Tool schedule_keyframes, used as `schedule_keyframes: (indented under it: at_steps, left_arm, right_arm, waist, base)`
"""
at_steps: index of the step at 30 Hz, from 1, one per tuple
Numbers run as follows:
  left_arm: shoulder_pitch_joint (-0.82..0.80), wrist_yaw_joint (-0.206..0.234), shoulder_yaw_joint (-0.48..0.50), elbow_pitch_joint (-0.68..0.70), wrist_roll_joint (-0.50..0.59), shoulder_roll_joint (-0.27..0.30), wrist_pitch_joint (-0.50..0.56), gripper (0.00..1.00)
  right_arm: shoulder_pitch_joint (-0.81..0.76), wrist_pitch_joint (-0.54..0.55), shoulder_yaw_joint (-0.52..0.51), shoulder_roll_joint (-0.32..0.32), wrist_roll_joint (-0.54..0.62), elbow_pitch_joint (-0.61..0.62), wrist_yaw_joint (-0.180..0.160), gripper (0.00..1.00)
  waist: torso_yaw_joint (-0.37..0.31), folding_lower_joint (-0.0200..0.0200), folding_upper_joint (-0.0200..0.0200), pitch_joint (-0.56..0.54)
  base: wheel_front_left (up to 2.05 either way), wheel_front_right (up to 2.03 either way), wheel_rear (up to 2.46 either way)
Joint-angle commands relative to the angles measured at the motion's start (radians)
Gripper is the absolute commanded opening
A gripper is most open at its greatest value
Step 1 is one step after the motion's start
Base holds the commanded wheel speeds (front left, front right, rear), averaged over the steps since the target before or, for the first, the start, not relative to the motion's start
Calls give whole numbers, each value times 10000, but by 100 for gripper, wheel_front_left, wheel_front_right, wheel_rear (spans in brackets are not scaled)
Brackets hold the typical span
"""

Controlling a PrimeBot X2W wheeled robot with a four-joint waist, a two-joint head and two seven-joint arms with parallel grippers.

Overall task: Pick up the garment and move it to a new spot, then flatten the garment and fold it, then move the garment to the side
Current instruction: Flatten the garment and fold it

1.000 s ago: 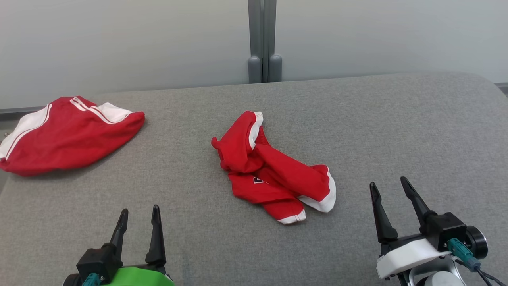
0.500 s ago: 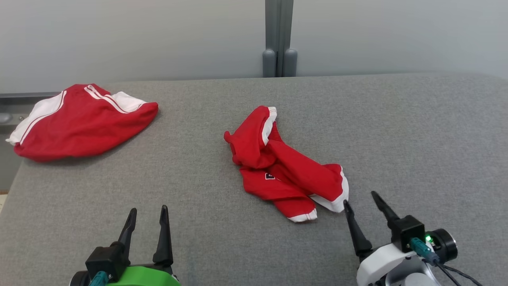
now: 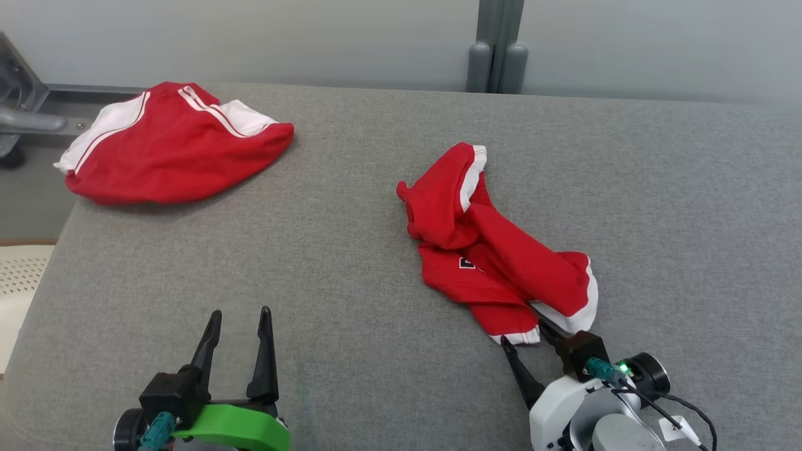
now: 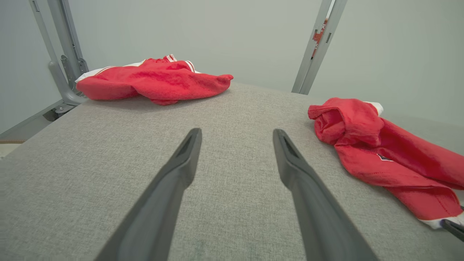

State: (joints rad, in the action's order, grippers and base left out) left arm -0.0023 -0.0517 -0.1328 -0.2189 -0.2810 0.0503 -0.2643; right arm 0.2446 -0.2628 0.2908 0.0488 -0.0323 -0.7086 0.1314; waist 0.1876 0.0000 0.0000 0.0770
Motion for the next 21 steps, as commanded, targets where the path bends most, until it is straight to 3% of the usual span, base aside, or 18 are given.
schedule_keyframes:
  at_steps: [1,2,3,10,20,21]
  left_arm:
    - [-220,50,-3,-2,-39,5,-2,100]
    - [-219,62,-1,-3,-52,5,-2,100]
    - [-210,69,2,-5,-58,4,-2,100]
    - [-253,98,27,11,-49,4,-2,100]
    - [-327,148,-73,-45,-81,5,-2,100]
    - [-345,158,-80,-52,-89,5,-2,100]
  right_arm:
    - [224,-31,76,28,-78,-128,-14,32]
    - [345,-31,188,28,-154,-196,-14,7]
    - [413,-31,298,24,-217,-174,-14,0]
    - [720,-31,1626,18,-711,693,-12,0]
    - [1493,-31,4859,28,-1945,1261,-14,0]
    - [1561,-31,5098,24,-2084,1284,-12,21]
  waist:
    - [232,0,0,206]
    - [260,0,0,226]
    - [277,0,0,237]
    - [236,0,0,299]
    - [289,0,0,323]
    - [312,0,0,324]
  base:
    - [0,0,0]
    - [0,0,0]
    - [0,0,0]
    - [0,0,0]
    - [0,0,0]
    - [0,0,0]
